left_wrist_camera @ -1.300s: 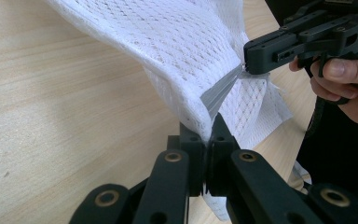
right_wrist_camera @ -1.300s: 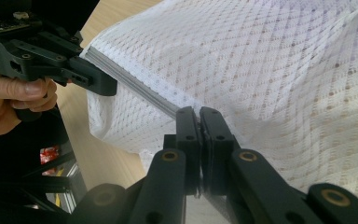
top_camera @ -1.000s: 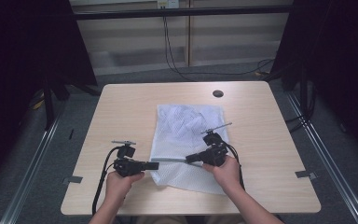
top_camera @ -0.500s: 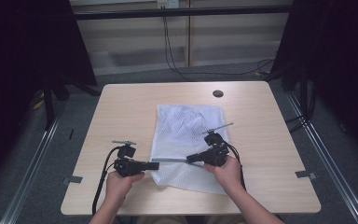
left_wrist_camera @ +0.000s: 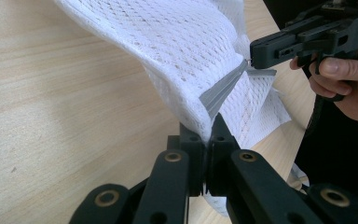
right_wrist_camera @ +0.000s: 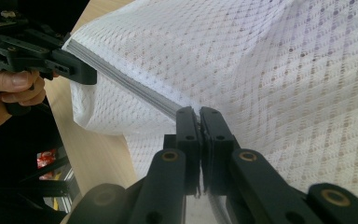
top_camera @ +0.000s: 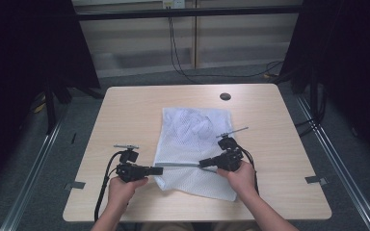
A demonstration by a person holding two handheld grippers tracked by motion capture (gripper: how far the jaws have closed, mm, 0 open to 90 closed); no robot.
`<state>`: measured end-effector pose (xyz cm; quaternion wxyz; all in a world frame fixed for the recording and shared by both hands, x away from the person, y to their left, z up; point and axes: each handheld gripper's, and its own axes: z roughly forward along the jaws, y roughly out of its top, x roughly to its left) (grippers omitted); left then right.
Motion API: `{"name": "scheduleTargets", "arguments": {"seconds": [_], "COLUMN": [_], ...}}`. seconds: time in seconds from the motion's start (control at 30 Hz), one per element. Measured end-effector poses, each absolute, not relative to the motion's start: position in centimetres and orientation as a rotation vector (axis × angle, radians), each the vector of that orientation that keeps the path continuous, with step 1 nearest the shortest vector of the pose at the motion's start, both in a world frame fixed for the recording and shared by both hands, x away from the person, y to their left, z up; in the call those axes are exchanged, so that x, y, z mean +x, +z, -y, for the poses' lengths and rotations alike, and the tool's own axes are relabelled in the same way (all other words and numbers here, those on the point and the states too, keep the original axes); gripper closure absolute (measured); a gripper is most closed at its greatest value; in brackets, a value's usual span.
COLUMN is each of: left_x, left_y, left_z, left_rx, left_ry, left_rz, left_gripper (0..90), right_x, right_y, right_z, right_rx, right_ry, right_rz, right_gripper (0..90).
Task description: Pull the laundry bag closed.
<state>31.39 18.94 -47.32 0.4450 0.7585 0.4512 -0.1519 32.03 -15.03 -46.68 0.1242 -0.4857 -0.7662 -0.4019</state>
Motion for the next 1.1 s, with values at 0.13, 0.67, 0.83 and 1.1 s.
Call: {"name": "scheduleTargets", "arguments": {"seconds": [0.13,0.67,0.83,1.1], "left_x": [31.4,31.4,31.4,31.4], "left_y": [-47.3,-47.3,-47.3,-47.4], "left_z": [-19.0,-18.9,-18.9,-18.9], "left_rx": [1.882,1.893,1.896,1.890], "left_ry": [-0.374,-0.375,-0.375,-0.379], "left_rz": [-1.120,-1.116,-1.113,-1.116], "left_gripper": [88.6,88.5,88.6,88.6], "right_x": [32.0,31.9,31.9,31.8], "right_y": [-46.7,-46.8,-46.8,-46.8], "right_z": [15.0,15.7,15.9,16.2], "right_rx": [-1.415,-1.421,-1.425,-1.423], "right_ry": [-1.173,-1.162,-1.170,-1.167], "right_rz": [2.232,2.230,2.218,2.220], "right_gripper": [87.4,87.4,87.4,87.5]}}
